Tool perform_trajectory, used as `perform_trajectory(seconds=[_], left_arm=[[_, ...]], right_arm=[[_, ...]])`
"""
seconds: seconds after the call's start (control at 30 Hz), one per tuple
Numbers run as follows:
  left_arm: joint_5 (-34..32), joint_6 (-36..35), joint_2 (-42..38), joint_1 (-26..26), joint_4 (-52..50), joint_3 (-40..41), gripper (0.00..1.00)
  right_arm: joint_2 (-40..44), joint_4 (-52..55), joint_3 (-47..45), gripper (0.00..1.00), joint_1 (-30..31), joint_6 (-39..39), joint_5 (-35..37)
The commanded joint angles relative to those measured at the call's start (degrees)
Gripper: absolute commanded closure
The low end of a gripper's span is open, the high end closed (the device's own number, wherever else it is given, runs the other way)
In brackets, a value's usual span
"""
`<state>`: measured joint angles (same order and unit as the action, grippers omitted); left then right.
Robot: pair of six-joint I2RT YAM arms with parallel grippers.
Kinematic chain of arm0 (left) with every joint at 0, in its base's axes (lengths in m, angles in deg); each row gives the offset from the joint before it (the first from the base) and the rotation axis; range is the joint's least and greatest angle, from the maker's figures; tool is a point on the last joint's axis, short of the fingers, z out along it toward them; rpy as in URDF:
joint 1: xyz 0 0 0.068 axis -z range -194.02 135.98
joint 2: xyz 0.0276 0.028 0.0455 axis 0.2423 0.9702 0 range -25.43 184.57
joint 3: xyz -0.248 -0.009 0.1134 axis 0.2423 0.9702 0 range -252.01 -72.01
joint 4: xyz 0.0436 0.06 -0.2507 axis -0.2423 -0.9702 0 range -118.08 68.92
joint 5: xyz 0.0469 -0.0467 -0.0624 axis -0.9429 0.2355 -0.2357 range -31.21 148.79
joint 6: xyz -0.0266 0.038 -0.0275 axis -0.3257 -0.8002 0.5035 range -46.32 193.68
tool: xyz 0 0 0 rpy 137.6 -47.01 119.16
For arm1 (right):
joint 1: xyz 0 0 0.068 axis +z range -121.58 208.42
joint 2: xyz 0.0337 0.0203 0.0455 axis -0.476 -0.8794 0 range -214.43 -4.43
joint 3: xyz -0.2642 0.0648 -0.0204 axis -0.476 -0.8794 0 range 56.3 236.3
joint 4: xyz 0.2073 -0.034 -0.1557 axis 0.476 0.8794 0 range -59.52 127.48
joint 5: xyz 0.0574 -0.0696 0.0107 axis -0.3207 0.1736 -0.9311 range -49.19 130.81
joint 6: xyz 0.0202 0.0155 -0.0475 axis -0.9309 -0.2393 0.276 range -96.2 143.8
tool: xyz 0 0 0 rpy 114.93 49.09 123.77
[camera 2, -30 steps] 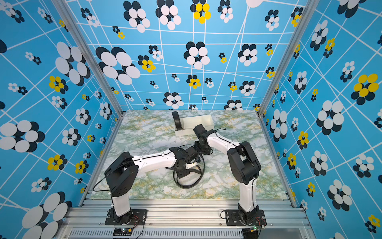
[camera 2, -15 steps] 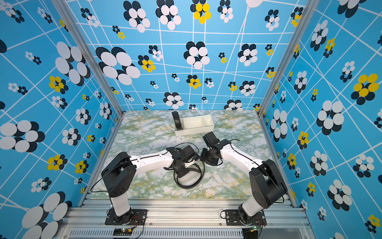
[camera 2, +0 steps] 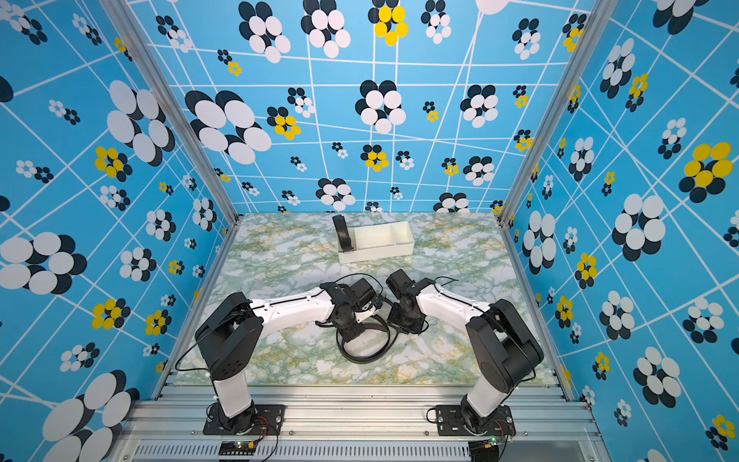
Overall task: Place the belts into the storage roll
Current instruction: Roll the belt at the center of the board.
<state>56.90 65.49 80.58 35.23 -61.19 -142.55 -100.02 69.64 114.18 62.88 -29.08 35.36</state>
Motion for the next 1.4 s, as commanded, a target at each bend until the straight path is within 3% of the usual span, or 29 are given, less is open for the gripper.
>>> perform_trajectory(seconds=[0.0,0.2,0.33,0.53,0.7,0.87,1.0,1.07,1.2,1.37], left_arm=[[-2.2,-2.8,0.3,-2.6,-3.0,2.3,1.0],[-4.7,-4.9,-3.5,-9.5,-3.3,6.0,1.0],[-5.1,-6.4,-4.3,-11.5,-3.5,7.7,1.0],[-2.6,-6.5,-3.2,-7.2,-2.0,8.1,1.0],[-0.8,-4.6,-0.9,0.7,-0.2,7.7,1.0],[0.7,-1.4,1.2,6.5,2.2,6.5,1.0],[1.0,1.4,4.1,7.8,3.2,2.5,1.0],[1.1,2.2,5.6,7.9,3.1,0.6,1.0],[0.8,2.6,7.9,7.9,2.7,-1.7,1.0],[0.4,2.3,8.4,7.9,2.6,-1.5,1.0]], right_arm=[[-2.5,6.4,1.9,1.0,-1.1,4.2,8.4],[-0.5,14.5,2.8,1.0,-10.2,13.8,18.0],[-2.0,15.0,6.5,1.0,-12.6,21.2,22.2],[-7.8,6.1,13.6,1.0,-11.2,30.5,15.1],[-14.9,3.0,21.8,1.0,-9.4,32.9,6.6],[-20.1,0.3,27.0,0.99,-7.1,31.5,-5.8],[-21.4,-6.2,25.3,0.76,-7.3,25.2,-19.0],[-20.8,-7.8,24.1,0.69,-8.4,21.7,-22.1],[-12.9,-7.7,17.2,0.62,-13.1,14.8,-17.6],[0.3,2.8,9.8,0.55,-16.9,11.0,-8.0]])
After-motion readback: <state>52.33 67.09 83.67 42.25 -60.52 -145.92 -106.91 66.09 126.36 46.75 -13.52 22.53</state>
